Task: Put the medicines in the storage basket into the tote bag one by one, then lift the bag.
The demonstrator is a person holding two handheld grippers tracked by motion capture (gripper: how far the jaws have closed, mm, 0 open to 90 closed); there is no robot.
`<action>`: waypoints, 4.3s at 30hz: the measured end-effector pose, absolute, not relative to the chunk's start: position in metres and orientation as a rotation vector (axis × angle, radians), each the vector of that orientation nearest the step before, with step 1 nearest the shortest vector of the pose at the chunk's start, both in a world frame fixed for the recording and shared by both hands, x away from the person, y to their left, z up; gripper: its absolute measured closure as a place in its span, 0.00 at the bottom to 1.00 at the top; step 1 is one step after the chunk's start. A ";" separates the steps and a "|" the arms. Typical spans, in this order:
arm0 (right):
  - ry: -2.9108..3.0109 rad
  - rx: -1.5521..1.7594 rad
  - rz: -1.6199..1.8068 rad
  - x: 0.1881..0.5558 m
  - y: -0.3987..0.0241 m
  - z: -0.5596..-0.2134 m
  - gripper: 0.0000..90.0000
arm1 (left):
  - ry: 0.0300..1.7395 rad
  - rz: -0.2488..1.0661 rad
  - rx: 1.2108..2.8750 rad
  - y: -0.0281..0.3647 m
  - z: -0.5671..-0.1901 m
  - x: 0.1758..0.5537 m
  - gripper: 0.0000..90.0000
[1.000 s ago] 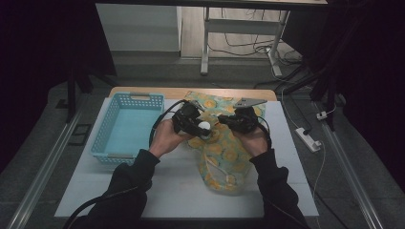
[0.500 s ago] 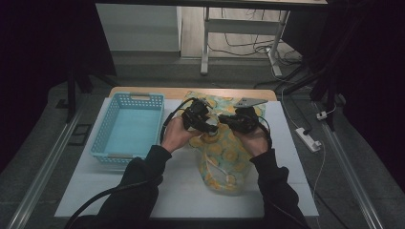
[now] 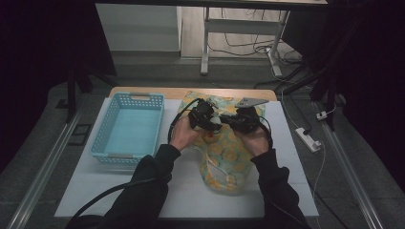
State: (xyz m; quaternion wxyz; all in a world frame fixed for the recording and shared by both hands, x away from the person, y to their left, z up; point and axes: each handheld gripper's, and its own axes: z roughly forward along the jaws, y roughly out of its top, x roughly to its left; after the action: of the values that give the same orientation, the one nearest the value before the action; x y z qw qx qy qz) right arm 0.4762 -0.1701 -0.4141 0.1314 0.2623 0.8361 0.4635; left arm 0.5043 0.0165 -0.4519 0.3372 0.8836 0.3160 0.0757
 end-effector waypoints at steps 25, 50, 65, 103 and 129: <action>2.435 0.760 1.335 0.477 -0.170 -0.416 1.00 | 0.853 0.210 2.328 0.011 -0.474 0.510 0.54; 2.446 0.769 1.325 0.478 -0.169 -0.418 1.00 | 0.795 0.029 2.181 0.044 -0.446 0.473 0.24; 2.452 0.754 1.324 0.476 -0.166 -0.417 1.00 | 0.698 0.016 2.180 0.049 -0.445 0.452 0.03; 2.475 0.732 1.307 0.473 -0.159 -0.420 1.00 | 0.763 0.046 2.301 0.064 -0.504 0.438 0.00; 2.475 0.737 1.304 0.474 -0.160 -0.421 1.00 | 0.700 0.166 2.440 0.048 -0.527 0.430 0.29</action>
State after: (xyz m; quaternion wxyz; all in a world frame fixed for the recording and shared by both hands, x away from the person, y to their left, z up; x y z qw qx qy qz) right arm 0.4743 -0.1598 -0.4210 0.1242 0.2527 0.8489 0.4473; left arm 0.4297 0.0476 -0.5272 0.2944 0.9167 0.2630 0.0624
